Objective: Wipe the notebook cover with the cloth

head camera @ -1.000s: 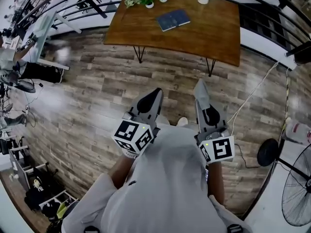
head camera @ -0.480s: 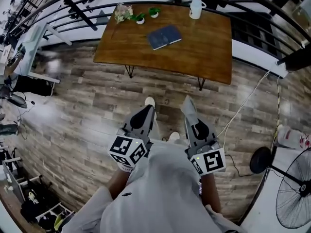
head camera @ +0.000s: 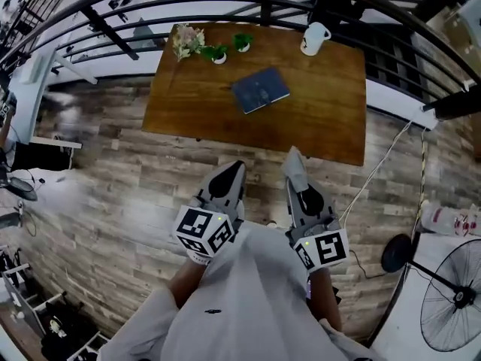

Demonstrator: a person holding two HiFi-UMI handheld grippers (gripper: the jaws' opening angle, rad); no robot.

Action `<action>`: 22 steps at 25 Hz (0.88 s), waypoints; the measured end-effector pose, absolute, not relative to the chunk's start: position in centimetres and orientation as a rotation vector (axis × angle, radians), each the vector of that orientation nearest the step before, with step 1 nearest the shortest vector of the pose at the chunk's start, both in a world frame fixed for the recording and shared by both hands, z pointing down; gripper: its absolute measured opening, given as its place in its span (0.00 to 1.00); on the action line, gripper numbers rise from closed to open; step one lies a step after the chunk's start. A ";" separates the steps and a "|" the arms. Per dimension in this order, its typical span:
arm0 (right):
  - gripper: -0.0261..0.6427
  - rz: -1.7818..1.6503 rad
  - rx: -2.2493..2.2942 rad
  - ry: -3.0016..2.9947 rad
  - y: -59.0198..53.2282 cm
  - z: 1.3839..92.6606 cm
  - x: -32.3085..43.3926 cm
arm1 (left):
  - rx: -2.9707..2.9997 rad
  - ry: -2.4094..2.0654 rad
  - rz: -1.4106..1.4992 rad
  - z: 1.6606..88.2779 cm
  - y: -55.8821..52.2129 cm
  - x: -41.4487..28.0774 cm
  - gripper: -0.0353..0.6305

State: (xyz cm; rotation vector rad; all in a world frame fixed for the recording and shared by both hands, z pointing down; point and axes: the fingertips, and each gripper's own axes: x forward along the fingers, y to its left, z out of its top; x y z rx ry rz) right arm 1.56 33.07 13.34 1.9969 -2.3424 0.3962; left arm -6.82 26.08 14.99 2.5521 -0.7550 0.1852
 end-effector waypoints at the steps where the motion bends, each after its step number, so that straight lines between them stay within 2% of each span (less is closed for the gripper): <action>1: 0.09 0.397 2.012 -2.330 31.5 13.0 1.5 | 2.553 -0.738 0.185 14.8 24.5 -7.0 0.08; 10: 0.08 0.346 2.068 -2.272 19.6 11.1 0.4 | 2.577 -0.689 0.175 13.6 12.3 -9.2 0.08; 22: 0.08 0.425 2.042 -2.272 13.0 12.2 1.1 | 2.555 -0.686 0.177 13.9 6.6 -8.2 0.08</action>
